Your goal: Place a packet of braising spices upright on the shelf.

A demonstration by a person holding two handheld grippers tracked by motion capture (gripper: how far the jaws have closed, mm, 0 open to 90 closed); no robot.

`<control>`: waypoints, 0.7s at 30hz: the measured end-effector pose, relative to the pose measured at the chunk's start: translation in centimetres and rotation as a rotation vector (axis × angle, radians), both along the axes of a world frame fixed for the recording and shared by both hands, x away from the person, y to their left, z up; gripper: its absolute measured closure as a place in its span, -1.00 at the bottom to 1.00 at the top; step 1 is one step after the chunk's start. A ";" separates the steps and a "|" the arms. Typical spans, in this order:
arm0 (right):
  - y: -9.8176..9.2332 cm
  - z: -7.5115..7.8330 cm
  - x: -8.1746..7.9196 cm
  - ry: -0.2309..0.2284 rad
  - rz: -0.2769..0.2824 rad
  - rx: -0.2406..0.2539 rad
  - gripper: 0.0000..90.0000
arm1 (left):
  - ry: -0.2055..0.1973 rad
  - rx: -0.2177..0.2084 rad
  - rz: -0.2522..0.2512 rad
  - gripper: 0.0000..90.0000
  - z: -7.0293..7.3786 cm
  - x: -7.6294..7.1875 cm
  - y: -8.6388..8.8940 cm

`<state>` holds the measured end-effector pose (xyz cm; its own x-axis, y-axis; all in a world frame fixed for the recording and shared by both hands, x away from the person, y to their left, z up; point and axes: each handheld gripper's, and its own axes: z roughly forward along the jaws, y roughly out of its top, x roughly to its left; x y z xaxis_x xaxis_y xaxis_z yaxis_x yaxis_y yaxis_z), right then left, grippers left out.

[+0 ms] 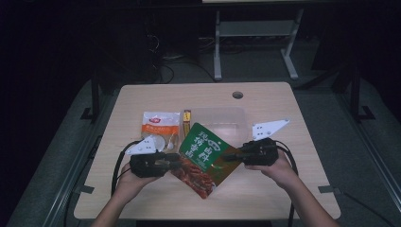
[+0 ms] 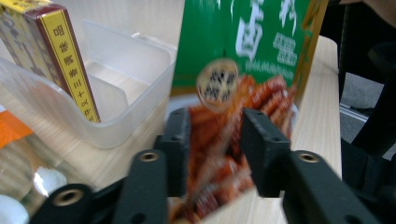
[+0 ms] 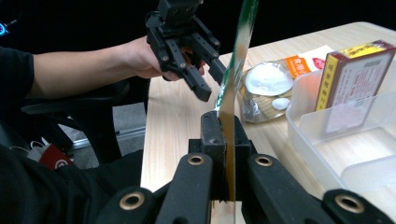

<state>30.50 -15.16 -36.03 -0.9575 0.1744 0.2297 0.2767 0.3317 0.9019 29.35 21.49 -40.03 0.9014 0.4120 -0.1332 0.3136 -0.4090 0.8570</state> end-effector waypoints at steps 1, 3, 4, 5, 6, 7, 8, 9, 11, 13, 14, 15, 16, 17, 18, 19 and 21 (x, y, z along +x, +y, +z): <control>-0.1 0.2 -0.1 -0.005 0.001 0.001 1.00 | 0.001 0.000 0.006 0.27 0.0 -0.1 0.0; -0.1 0.8 -0.1 -0.027 -0.001 0.000 1.00 | -0.006 0.002 0.009 0.17 0.0 -0.1 0.0; -0.2 1.1 -0.2 -0.034 -0.002 -0.005 1.00 | -0.002 0.002 0.014 0.12 0.0 -0.2 0.0; -0.2 1.3 -0.2 -0.041 -0.003 -0.006 1.00 | -0.007 0.005 0.013 0.07 0.0 -0.2 0.0; -0.3 1.6 -0.2 -0.045 0.000 -0.008 1.00 | -0.008 0.002 0.014 0.04 0.0 -0.2 0.1; -0.4 1.8 -0.2 -0.056 -0.002 -0.011 1.00 | -0.010 0.003 0.015 0.00 0.0 -0.1 0.1; -0.5 2.0 -0.3 -0.057 -0.003 -0.007 1.00 | -0.011 0.004 0.015 -0.04 0.0 -0.1 0.1; -0.6 2.2 -0.3 -0.064 -0.004 -0.006 1.00 | -0.003 0.002 0.016 -0.07 0.0 -0.1 0.1; -1.0 2.5 -0.3 -0.071 -0.019 0.002 1.00 | 0.004 0.000 0.019 -0.15 -0.1 0.0 0.1; -1.6 3.0 -0.3 -0.077 -0.037 0.007 1.00 | 0.005 0.003 0.017 -0.22 -0.3 0.0 0.0; -1.9 3.2 -0.4 -0.086 -0.048 0.009 1.00 | 0.003 0.018 0.004 -0.22 -0.3 0.0 0.1; -2.2 3.6 -0.4 -0.088 -0.058 0.010 1.00 | 0.006 0.021 0.002 -0.23 -0.4 0.0 0.0; -2.4 3.9 -0.4 -0.094 -0.067 0.012 1.00 | 0.009 0.023 0.001 -0.27 -0.6 0.0 -0.1; -2.7 4.3 -0.3 -0.097 -0.075 0.013 1.00 | 0.014 0.031 -0.002 -0.32 -0.6 0.0 -0.2; -2.9 4.6 -0.4 -0.106 -0.089 0.012 1.00 | 0.010 0.038 -0.007 -0.34 -0.8 0.0 -0.2; -3.2 5.0 -0.3 -0.113 -0.096 0.012 1.00 | 0.014 0.041 -0.005 -0.37 -0.9 0.0 -0.4; -3.6 5.7 -0.2 -0.129 -0.123 -0.003 1.00 | 0.014 0.052 -0.010 -0.42 -1.0 0.1 -0.5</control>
<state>30.26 -18.73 -30.30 -0.9504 0.2925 0.1059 0.1976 0.3048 0.9317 29.41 20.99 -41.06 0.9037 0.4099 -0.1240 0.3208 -0.4562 0.8300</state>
